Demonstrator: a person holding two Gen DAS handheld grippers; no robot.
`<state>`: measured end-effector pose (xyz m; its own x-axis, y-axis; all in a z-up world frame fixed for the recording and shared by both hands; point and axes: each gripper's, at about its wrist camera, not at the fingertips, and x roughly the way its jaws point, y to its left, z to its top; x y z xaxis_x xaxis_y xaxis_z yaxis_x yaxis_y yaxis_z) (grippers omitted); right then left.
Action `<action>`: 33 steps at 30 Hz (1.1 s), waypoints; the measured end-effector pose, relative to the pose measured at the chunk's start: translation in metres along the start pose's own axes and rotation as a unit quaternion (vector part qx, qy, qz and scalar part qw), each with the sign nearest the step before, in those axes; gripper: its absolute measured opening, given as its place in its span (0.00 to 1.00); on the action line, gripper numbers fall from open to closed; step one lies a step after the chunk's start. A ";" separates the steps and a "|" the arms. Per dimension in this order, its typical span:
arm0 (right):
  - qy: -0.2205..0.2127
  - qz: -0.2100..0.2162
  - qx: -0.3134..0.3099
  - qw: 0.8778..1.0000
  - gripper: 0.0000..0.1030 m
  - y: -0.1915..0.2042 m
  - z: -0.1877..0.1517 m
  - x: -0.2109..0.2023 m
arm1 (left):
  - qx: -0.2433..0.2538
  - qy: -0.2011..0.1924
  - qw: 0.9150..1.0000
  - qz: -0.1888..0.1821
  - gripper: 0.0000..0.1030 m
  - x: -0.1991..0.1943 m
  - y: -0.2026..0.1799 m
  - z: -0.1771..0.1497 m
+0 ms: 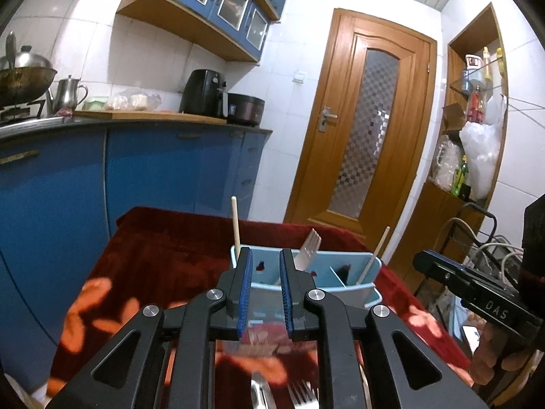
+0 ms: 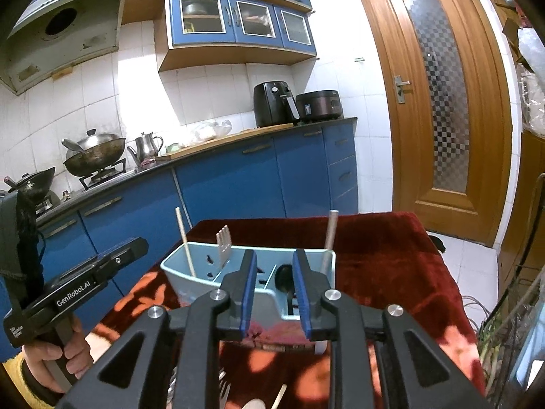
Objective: Organize utensils
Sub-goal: 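Move the left tool back to the table and grasp the silver tongs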
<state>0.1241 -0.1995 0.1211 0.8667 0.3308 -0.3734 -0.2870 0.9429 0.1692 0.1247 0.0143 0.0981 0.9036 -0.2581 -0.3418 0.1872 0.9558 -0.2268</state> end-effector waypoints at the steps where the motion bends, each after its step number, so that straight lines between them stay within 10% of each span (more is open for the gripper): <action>1: 0.004 -0.001 0.001 1.000 0.24 0.002 0.000 -0.004 | -0.001 0.004 1.000 0.000 0.15 -0.004 0.000 -0.001; 33: 0.142 -0.025 0.068 0.987 0.25 0.004 -0.077 -0.058 | 0.036 0.176 0.984 0.013 0.15 -0.044 -0.001 -0.069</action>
<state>0.0415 -0.2122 0.0735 0.7234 0.2990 -0.6223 -0.1716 0.9509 0.2575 0.0582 0.0152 0.0502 0.7216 -0.2549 -0.6437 0.2050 0.9667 -0.1530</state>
